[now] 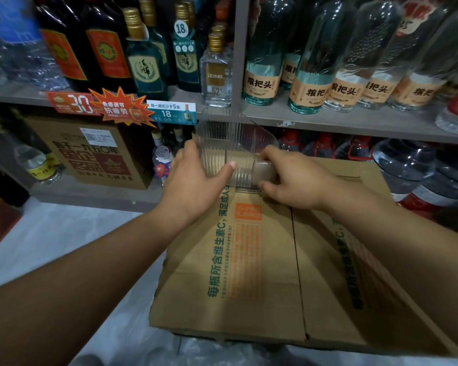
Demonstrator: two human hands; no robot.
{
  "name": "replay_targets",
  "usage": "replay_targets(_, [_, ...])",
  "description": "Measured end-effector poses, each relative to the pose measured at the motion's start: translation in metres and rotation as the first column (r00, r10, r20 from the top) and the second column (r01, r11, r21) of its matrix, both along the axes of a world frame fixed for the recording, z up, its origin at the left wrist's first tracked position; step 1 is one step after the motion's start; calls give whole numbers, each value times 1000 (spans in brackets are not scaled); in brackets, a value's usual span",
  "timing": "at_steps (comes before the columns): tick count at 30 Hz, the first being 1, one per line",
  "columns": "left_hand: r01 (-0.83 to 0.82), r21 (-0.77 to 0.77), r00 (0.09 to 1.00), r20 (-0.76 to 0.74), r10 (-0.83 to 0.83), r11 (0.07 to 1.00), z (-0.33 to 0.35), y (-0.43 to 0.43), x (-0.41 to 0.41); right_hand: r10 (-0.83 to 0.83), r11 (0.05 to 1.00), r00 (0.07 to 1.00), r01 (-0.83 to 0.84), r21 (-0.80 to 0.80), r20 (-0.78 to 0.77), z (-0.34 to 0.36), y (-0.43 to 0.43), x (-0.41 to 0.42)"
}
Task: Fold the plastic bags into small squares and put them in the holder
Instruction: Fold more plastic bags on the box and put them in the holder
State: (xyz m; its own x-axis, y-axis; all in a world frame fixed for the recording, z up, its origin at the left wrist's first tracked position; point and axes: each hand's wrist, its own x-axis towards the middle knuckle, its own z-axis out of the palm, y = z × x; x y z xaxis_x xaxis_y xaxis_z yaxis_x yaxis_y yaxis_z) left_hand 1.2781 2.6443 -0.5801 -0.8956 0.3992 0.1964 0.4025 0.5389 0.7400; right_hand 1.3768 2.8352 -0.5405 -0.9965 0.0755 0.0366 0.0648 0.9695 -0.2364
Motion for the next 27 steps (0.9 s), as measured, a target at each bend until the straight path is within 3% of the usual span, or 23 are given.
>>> replay_targets(27, [-3,-7,1000,23,3,1000,-1,1,3,-45,997,999,46,57,-13,3,-9,2])
